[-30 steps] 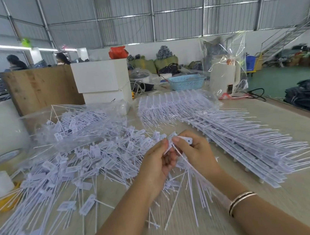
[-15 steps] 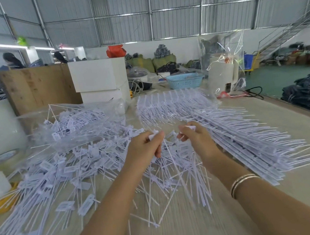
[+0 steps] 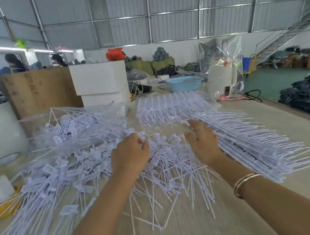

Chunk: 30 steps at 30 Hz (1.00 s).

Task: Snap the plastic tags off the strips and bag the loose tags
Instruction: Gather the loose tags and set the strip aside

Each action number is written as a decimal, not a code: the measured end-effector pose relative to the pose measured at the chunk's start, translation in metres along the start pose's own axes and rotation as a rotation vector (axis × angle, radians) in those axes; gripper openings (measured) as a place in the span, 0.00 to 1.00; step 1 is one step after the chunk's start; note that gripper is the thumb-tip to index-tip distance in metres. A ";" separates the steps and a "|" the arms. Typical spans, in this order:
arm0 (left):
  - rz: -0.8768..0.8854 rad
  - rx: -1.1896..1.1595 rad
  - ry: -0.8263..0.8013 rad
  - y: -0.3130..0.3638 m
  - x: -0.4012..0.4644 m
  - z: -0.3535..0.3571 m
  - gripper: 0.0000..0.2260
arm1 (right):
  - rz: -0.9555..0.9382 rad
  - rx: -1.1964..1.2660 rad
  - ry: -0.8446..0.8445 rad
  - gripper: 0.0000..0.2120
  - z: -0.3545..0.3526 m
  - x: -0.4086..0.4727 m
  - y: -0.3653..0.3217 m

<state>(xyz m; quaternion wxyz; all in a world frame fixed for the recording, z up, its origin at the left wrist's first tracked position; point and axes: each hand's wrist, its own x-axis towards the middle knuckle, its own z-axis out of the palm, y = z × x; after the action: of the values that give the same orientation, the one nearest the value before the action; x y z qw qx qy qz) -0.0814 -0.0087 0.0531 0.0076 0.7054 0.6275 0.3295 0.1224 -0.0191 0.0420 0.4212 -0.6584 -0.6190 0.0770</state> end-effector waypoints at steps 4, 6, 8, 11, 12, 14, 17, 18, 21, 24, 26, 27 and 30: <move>-0.128 0.263 -0.148 -0.029 -0.016 -0.029 0.21 | 0.127 -0.213 -0.202 0.23 -0.036 -0.011 0.009; -0.184 0.392 -0.226 -0.040 -0.025 -0.040 0.26 | 0.155 -0.494 -0.436 0.31 -0.046 -0.016 0.009; -0.190 0.485 -0.299 -0.046 -0.033 -0.044 0.30 | 0.176 -0.594 -0.590 0.36 -0.046 -0.024 0.005; -0.181 0.464 -0.379 -0.048 -0.044 -0.036 0.29 | 0.161 -0.590 -0.646 0.36 -0.034 -0.033 -0.007; -0.176 0.445 -0.393 -0.046 -0.047 -0.032 0.28 | 0.132 -0.598 -0.634 0.33 -0.028 -0.032 -0.011; -0.168 0.408 -0.383 -0.040 -0.049 -0.023 0.26 | 0.084 -0.584 -0.624 0.23 -0.015 -0.032 -0.019; -0.201 0.264 -0.350 -0.030 -0.050 -0.010 0.22 | 0.157 -0.482 -0.622 0.17 0.008 -0.029 -0.023; -0.209 0.211 -0.330 -0.026 -0.051 -0.006 0.20 | 0.161 -0.453 -0.626 0.15 0.013 -0.028 -0.025; -0.196 0.133 -0.267 -0.024 -0.056 0.001 0.15 | 0.149 -0.381 -0.660 0.14 0.021 -0.026 -0.028; -0.173 0.105 -0.283 -0.027 -0.054 0.002 0.15 | 0.288 -0.184 -0.686 0.25 0.009 -0.022 -0.040; -0.143 0.118 -0.286 -0.023 -0.056 0.003 0.12 | 0.312 -0.186 -0.784 0.40 0.006 -0.017 -0.052; -0.117 0.132 -0.282 -0.019 -0.058 0.004 0.10 | 0.288 -0.260 -0.824 0.43 0.008 -0.015 -0.057; -0.040 0.166 -0.283 -0.009 -0.063 0.007 0.10 | 0.153 -0.515 -0.814 0.42 0.022 -0.015 -0.064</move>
<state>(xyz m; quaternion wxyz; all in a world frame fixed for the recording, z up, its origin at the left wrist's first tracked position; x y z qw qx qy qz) -0.0857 -0.0604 0.0151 0.0442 0.7304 0.6590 0.1738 0.0572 -0.0302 0.0638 -0.0386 -0.7012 -0.6823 0.2033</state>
